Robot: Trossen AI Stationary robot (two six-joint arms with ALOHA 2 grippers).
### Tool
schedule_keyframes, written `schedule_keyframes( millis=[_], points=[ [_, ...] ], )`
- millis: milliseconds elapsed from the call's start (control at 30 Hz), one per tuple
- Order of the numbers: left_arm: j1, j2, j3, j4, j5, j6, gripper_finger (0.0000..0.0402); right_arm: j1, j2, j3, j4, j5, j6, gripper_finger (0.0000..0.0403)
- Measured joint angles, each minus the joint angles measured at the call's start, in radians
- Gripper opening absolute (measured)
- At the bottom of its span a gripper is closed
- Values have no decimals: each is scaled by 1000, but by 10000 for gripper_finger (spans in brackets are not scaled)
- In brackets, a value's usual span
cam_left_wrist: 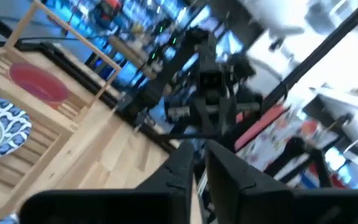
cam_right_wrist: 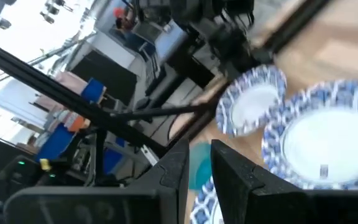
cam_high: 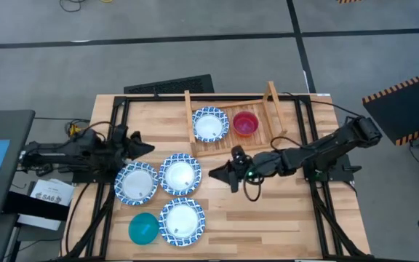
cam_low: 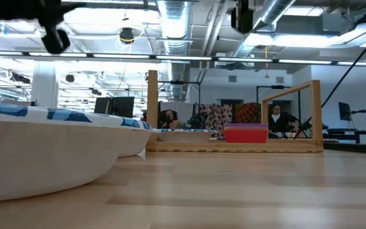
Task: Place and stack bowls onto a shelf
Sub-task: Stack the top right blue pattern bowl on top of the other blue pattern bowl on the shelf
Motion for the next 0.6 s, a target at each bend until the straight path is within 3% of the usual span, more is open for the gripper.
schedule_keyframes(
  millis=[133,333,467,600],
  points=[
    [-23,130,210,-187,17,79,84,-21,-87,0,-90,-11,-83,95],
    [-106,401,450,-304,-3,178,153,-39,-240,0,-346,-21,-133,95],
    [-199,586,520,-364,45,195,169,-38,-314,0,-470,-8,-158,95],
    [-310,732,535,-391,76,103,171,-36,-364,0,-571,-1,-162,95]
  ],
)
